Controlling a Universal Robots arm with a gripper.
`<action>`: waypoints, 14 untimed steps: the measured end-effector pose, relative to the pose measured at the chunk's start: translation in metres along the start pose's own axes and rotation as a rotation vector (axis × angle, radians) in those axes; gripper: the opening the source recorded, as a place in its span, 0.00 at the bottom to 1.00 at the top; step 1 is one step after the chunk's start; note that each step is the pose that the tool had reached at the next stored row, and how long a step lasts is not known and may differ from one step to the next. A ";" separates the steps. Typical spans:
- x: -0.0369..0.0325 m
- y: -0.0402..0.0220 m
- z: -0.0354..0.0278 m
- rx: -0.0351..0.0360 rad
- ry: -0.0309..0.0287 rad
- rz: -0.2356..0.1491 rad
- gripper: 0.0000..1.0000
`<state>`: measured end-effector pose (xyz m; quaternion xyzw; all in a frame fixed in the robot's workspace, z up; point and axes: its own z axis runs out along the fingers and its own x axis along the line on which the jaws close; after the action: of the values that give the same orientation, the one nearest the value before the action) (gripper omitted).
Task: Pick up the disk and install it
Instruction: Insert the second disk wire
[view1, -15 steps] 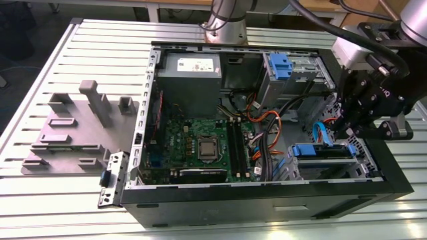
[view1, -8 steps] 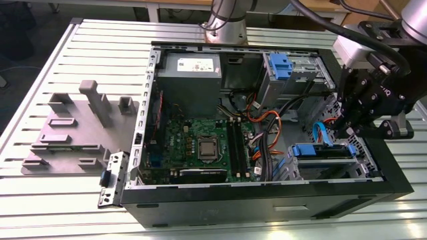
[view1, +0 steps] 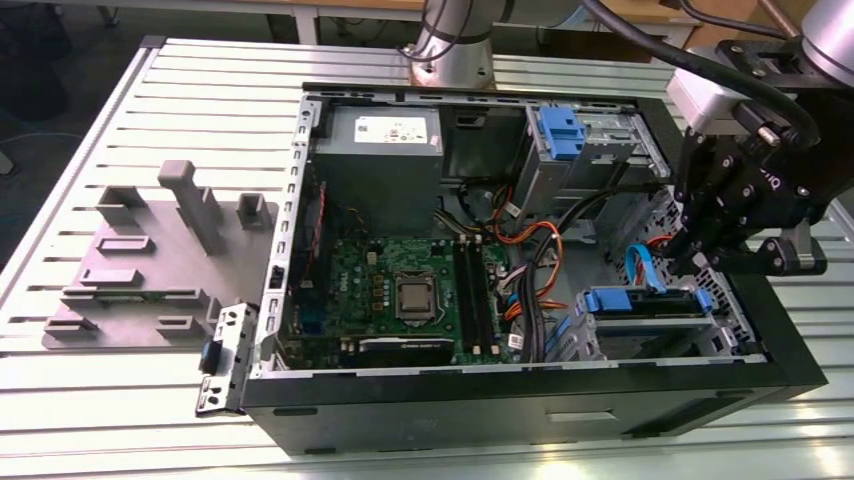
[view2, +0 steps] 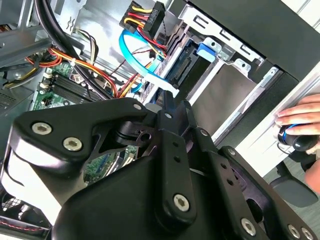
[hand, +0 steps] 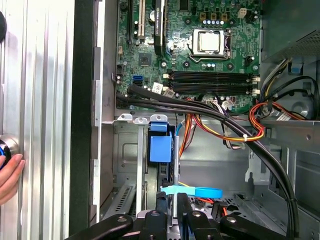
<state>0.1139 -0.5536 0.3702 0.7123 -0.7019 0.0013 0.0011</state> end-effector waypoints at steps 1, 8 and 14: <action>0.0000 0.0000 0.0000 0.0000 0.0001 0.000 0.23; 0.0000 -0.0028 0.0000 -0.0006 0.0000 0.000 0.23; 0.0000 -0.0033 0.0000 -0.0008 0.0000 0.000 0.23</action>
<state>0.1172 -0.5536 0.3702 0.7123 -0.7019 0.0010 0.0014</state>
